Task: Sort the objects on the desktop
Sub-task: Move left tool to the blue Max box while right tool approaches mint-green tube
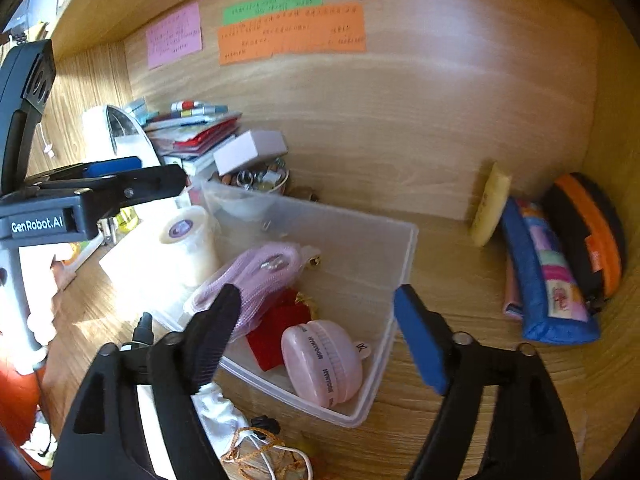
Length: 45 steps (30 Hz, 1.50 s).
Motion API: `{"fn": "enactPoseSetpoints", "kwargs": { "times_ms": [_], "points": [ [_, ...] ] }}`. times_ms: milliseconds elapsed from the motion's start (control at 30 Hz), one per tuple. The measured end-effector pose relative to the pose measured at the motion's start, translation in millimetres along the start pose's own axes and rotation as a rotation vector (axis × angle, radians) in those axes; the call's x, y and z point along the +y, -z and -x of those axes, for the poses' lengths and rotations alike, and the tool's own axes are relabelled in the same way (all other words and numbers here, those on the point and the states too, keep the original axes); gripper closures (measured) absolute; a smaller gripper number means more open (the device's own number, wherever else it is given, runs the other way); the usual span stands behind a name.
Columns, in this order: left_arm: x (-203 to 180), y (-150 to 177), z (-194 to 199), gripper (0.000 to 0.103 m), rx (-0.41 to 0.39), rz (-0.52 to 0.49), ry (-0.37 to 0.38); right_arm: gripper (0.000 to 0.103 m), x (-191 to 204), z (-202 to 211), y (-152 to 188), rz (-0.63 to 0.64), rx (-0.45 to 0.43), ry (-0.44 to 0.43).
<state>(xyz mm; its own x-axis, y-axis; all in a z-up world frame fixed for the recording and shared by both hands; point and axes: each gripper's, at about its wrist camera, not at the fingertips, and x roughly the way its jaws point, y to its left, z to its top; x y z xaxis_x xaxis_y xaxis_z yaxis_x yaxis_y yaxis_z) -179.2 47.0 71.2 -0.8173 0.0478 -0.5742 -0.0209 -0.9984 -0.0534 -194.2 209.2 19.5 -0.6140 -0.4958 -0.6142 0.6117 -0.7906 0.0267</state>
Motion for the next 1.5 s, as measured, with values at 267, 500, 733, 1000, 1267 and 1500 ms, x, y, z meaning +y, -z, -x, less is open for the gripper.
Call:
{"fn": "enactPoseSetpoints", "kwargs": {
  "times_ms": [267,500,733,1000,1267,1500],
  "points": [
    [3,18,27,0.003,0.004,-0.032,-0.013,0.015,1,28,7,0.007,-0.032,0.005],
    [11,49,34,0.003,0.059,-0.047,-0.055,0.015,2,41,24,0.001,-0.025,0.014],
    [24,88,41,0.003,0.132,-0.029,-0.091,0.015,1,48,43,-0.033,0.006,0.007],
    [27,127,61,0.003,0.162,0.003,-0.103,0.015,18,46,83,-0.011,0.088,0.028],
    [16,157,81,0.003,0.181,-0.002,-0.065,0.015,38,67,111,-0.028,0.100,-0.010],
    [-5,184,90,0.003,0.208,-0.048,-0.033,0.015,67,74,132,0.003,0.125,-0.079]
  ]
}}
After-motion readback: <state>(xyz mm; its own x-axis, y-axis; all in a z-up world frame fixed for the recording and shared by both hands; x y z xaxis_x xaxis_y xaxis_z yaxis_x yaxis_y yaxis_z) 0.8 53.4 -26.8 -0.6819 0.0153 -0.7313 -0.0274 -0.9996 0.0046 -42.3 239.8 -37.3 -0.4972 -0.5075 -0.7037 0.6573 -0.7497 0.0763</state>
